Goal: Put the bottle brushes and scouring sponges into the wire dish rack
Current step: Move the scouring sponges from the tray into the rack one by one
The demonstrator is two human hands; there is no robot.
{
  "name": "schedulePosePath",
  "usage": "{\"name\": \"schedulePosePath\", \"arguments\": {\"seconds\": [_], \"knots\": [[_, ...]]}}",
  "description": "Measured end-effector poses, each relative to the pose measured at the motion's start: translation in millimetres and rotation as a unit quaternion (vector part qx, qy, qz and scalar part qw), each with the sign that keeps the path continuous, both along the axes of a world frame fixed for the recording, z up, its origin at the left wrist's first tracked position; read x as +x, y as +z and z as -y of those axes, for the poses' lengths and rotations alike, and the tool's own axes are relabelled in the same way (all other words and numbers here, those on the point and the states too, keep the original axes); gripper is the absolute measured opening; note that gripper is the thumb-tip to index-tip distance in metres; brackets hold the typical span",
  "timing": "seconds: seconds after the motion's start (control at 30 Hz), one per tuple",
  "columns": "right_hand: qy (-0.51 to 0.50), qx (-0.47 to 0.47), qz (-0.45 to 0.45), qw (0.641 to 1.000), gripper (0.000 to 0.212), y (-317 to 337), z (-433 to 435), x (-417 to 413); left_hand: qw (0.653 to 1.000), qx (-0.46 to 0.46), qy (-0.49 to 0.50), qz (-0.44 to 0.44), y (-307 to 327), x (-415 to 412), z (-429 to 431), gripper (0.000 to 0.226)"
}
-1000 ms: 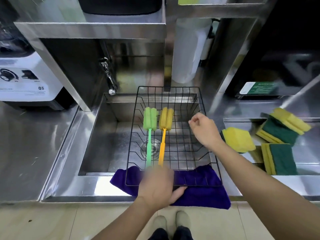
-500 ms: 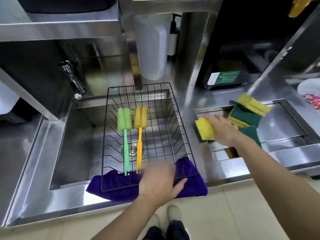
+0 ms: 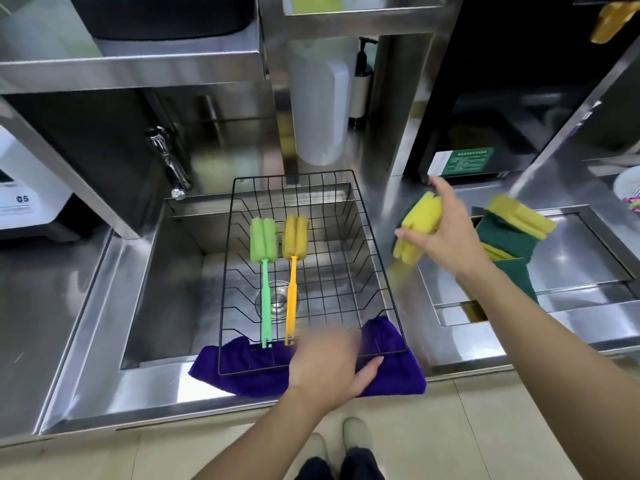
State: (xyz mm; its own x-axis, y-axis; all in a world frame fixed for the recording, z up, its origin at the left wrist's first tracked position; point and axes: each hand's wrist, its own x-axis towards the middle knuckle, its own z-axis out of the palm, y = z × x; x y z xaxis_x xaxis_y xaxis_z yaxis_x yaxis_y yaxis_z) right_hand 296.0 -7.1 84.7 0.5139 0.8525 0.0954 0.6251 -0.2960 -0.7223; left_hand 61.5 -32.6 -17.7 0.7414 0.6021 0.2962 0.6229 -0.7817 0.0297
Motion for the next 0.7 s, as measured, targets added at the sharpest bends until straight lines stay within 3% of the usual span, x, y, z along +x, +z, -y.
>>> {"name": "schedulePosePath", "arguments": {"seconds": [0.17,0.3,0.4,0.5,0.63,0.7], "knots": [[0.027,0.085,-0.176,0.98,0.072,14.7,-14.9,-28.4,1.0,-0.001,0.007,0.001,1.5,-0.1,1.3,0.049],[0.144,-0.036,-0.202,0.968,0.071,-7.1,-19.1,-58.9,1.0,-0.008,0.013,-0.004,1.8,-1.1,1.7,0.05],[0.226,-0.166,-0.162,0.946,0.065,-30.3,-12.6,-73.4,1.0,-0.004,0.019,-0.001,1.6,-1.1,2.4,0.051],[0.291,-0.238,-0.035,0.926,0.063,-41.1,-8.2,-80.4,1.0,-0.003,0.018,-0.003,-0.1,-0.9,2.1,0.053],[0.345,-0.307,0.078,0.883,0.094,-43.8,-10.3,-79.8,1.0,-0.005,0.012,-0.005,-2.4,-0.8,0.8,0.055],[0.366,-0.36,0.133,0.848,0.094,-45.9,-12.6,-77.1,1.0,-0.009,0.007,0.0,-2.4,-1.2,1.1,0.052]]}}
